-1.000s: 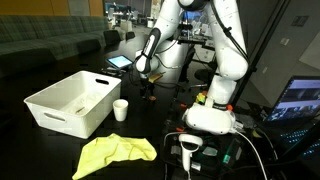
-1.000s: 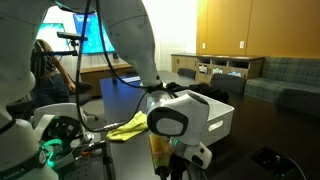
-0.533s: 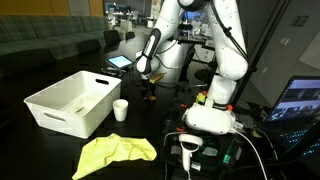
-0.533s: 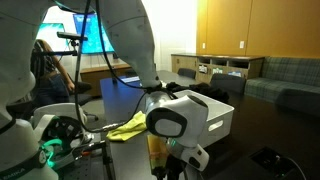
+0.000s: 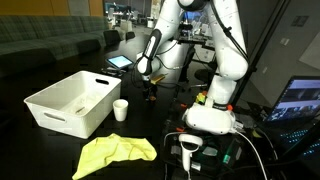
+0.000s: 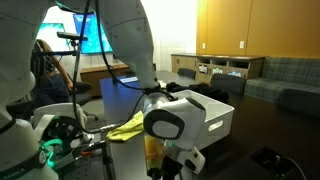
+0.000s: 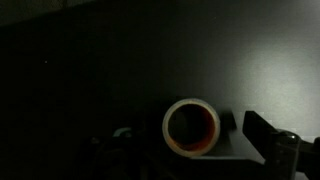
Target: Pick up the two cloths and put them in the box, then pick up the seal tape and marker and put them in the cup
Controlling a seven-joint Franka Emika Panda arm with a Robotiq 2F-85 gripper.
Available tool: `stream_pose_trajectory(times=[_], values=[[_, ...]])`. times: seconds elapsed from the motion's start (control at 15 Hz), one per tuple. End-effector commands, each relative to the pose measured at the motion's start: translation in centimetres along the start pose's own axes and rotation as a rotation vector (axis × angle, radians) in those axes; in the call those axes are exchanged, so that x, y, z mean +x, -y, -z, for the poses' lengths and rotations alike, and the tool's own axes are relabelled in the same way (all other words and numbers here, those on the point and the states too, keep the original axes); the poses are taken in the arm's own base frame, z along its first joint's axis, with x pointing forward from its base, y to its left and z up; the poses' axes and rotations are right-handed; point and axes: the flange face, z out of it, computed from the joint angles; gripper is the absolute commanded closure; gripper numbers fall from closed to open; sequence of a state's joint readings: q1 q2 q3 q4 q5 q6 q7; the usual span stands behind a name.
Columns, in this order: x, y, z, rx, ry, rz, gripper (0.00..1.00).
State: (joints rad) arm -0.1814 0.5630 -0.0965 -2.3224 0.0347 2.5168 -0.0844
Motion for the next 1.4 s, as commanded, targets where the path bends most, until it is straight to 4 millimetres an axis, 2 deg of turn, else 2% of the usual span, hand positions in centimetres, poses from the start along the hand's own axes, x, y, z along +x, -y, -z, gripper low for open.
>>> stream_pose_trajectory(times=[0.0, 0.13, 0.2, 0.27, 0.53, 0.67, 0.93, 1.2, 1.33], values=[[-0.5, 0.3, 0.1, -0.003, 0.009, -0.012, 0.0], [-0.5, 0.4, 0.0, -0.004, 0.013, -0.013, 0.09], [-0.6, 0.4, 0.0, -0.003, 0.013, -0.014, 0.26], [-0.6, 0.4, 0.0, -0.004, 0.014, -0.014, 0.32], [-0.7, 0.4, 0.1, -0.009, 0.012, -0.017, 0.65], [-0.8, 0.6, 0.4, -0.012, 0.011, -0.019, 0.75], [-1.0, 0.6, 1.4, -0.019, -0.004, -0.023, 0.75], [-1.8, 1.2, 4.2, -0.02, -0.064, 0.001, 0.75], [-2.1, 2.3, 6.0, -0.034, -0.097, 0.041, 0.75]])
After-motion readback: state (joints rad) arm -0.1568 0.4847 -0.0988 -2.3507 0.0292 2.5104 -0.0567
